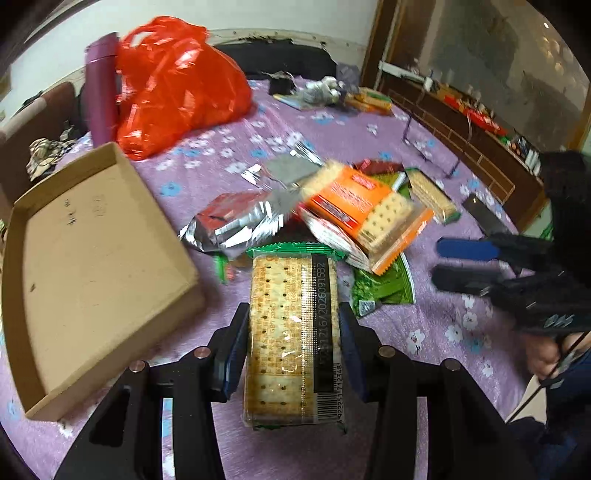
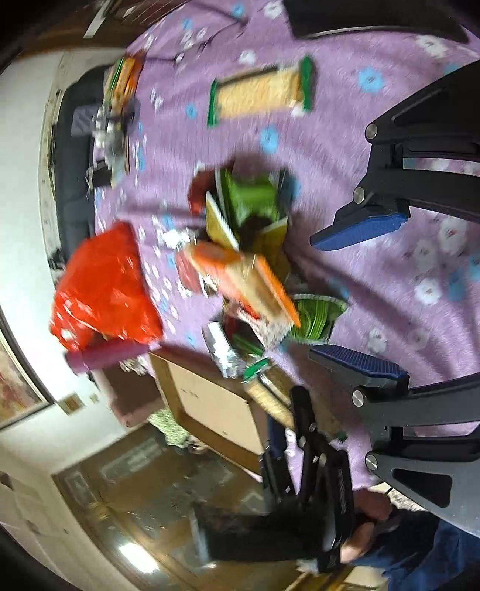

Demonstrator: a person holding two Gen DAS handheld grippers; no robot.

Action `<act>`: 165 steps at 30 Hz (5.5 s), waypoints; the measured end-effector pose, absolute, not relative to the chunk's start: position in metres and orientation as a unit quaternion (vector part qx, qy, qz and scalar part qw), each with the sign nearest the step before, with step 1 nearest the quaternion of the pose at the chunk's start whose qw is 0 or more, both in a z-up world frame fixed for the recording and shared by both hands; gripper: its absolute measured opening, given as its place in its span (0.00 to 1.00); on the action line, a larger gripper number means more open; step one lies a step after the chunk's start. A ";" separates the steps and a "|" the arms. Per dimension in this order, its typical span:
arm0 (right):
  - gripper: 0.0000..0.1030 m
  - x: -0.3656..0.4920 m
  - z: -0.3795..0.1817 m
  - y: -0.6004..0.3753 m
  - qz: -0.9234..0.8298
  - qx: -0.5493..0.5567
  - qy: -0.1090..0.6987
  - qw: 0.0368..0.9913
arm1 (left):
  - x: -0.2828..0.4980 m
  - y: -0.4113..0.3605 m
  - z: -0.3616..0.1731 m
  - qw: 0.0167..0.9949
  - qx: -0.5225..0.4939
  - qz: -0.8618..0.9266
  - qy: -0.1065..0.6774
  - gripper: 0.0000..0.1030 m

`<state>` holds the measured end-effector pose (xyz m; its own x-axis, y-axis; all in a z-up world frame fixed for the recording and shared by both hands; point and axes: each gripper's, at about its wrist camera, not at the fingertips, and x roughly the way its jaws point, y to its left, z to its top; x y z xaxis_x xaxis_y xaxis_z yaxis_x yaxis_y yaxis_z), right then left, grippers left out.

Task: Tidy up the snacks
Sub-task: 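Grasp the green snack bag with the right gripper while the left lifts the crackers, then lower both held snacks into the cardboard box and open both grippers, then grasp the silver foil snack bag with the left gripper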

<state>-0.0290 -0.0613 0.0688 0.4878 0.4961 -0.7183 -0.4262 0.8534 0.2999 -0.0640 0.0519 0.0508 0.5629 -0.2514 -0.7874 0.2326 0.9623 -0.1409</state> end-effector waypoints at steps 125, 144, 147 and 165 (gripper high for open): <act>0.60 0.111 0.091 0.061 0.220 0.165 0.529 0.803 | 0.002 0.197 0.105 0.921 -0.048 0.078 0.379 0.49; 0.85 0.036 0.102 -0.156 0.156 0.355 0.401 0.830 | -0.015 0.086 0.103 0.921 -0.040 -0.021 0.388 0.52; 0.85 0.029 0.093 -0.167 0.185 0.417 0.391 0.799 | -0.008 0.084 0.096 0.915 -0.046 -0.016 0.401 0.52; 0.85 0.031 0.095 -0.206 0.129 0.339 0.381 0.850 | 0.067 0.064 0.057 0.847 -0.028 0.022 0.530 0.52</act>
<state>0.0310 -0.2056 0.0948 0.6758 0.4773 -0.5617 0.0393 0.7377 0.6740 0.0671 0.0645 0.0571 0.4365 0.0073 -0.8997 -0.0673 0.9974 -0.0246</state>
